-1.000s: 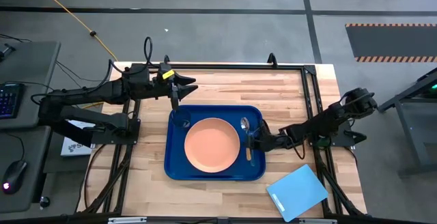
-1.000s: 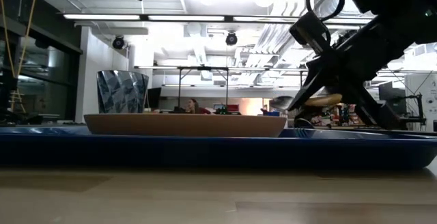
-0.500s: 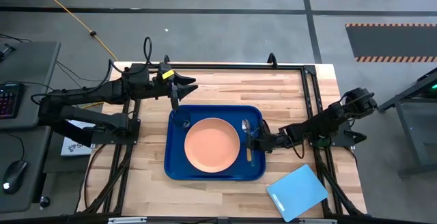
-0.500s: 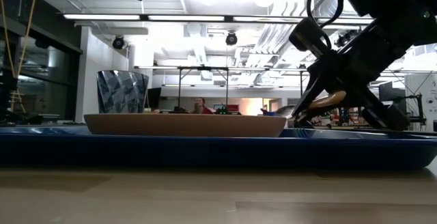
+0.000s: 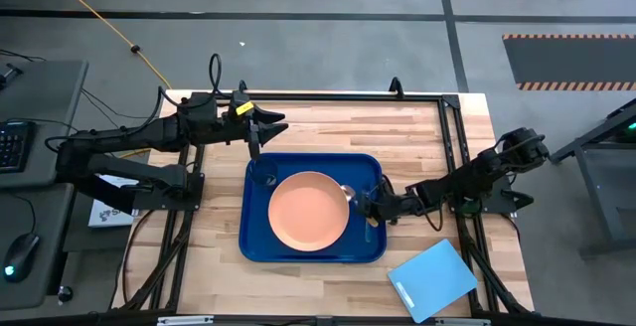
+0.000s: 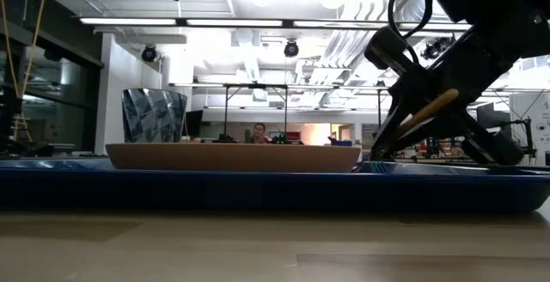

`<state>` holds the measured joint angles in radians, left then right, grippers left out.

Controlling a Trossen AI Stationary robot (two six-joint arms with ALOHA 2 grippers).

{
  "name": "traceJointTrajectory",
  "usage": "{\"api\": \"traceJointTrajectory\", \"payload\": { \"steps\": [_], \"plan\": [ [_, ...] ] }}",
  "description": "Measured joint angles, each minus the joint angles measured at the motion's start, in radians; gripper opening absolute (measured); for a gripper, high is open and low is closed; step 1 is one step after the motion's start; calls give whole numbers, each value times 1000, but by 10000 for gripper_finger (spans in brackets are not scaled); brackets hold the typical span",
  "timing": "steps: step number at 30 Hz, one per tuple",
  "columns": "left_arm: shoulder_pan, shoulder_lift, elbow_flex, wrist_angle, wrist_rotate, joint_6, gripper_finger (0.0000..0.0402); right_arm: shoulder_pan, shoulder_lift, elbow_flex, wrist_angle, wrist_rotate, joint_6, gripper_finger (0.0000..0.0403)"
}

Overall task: Pick and place plate/cup/fork/spoon on tray
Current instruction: Put the orange spoon on the blue serving tray to the left of the blue fork

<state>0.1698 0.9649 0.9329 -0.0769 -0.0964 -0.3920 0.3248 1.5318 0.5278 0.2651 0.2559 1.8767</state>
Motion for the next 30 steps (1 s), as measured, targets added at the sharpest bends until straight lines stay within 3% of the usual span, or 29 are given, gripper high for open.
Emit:
{"api": "traceJointTrajectory", "payload": {
  "steps": [5,11,17,25,30],
  "plan": [
    [0,0,0,-6,1,0,164,0,0,0,-58,-49,2,54],
    [0,0,0,-7,9,0,164,0,-12,0,-33,-77,-28,110],
    [0,0,0,-7,9,0,164,0,-34,0,-50,-192,-120,153],
    [0,0,0,-8,8,0,164,-22,-37,4,1,-228,-122,158],
    [0,0,0,-8,8,-2,164,-57,-37,68,-146,-261,-171,158]
  ]
}}
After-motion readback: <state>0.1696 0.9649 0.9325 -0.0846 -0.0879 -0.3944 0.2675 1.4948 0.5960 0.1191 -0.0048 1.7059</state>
